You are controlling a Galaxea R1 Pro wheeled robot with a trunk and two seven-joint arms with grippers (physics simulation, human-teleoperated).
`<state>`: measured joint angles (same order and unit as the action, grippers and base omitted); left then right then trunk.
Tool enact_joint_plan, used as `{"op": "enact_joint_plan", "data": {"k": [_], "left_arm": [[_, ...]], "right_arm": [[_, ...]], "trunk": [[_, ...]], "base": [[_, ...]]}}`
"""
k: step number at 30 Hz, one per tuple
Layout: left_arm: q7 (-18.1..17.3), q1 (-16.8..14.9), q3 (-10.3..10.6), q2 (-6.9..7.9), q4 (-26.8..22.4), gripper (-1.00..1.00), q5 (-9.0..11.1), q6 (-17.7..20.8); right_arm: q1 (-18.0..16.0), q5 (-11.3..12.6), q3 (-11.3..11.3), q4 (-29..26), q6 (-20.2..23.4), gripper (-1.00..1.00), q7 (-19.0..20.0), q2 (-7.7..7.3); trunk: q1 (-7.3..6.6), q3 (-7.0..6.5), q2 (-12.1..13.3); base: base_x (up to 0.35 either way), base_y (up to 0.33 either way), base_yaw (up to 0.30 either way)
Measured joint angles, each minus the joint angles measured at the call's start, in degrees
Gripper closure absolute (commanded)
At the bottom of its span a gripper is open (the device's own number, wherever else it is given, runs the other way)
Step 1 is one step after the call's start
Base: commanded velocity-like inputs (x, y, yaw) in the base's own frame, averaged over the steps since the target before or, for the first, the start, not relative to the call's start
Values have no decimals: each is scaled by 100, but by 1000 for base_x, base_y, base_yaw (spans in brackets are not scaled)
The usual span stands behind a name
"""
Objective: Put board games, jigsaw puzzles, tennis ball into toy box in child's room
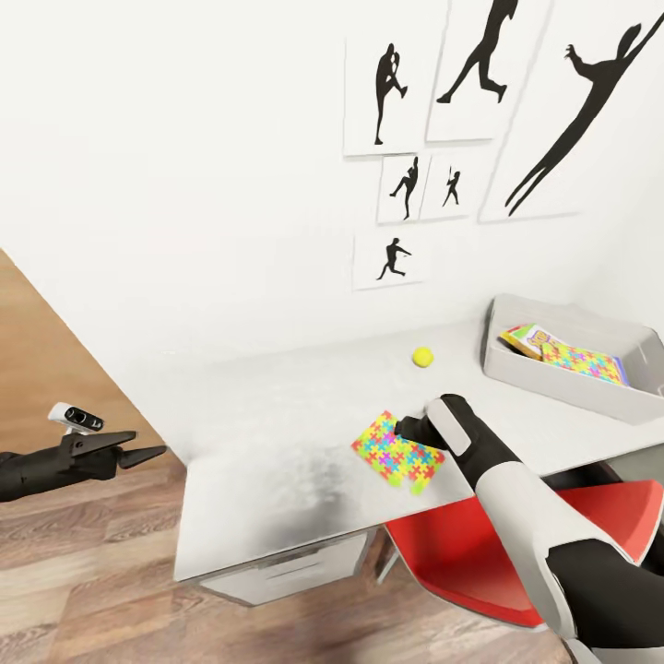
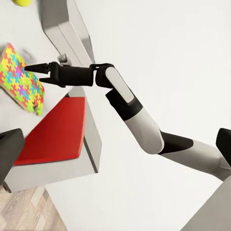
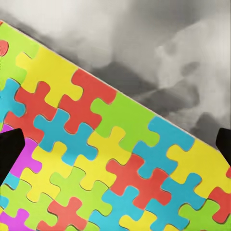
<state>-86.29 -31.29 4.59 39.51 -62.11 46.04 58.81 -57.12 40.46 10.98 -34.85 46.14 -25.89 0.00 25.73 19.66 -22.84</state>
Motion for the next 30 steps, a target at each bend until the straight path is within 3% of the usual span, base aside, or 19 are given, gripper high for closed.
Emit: {"op": "enact_joint_plan", "data": {"k": [17, 30], "left_arm": [[4, 0, -1, 3, 0, -100, 0, 6], [8, 0, 3, -2, 1, -100, 1, 0]], "right_arm": [[3, -7, 2, -5, 3, -100, 1, 4], [3, -15, 1, -1, 6, -100, 4, 34]], "trunk": [[0, 0, 0], [0, 0, 0]], "base": [[-48, 273, 0], [-7, 140, 0]]}}
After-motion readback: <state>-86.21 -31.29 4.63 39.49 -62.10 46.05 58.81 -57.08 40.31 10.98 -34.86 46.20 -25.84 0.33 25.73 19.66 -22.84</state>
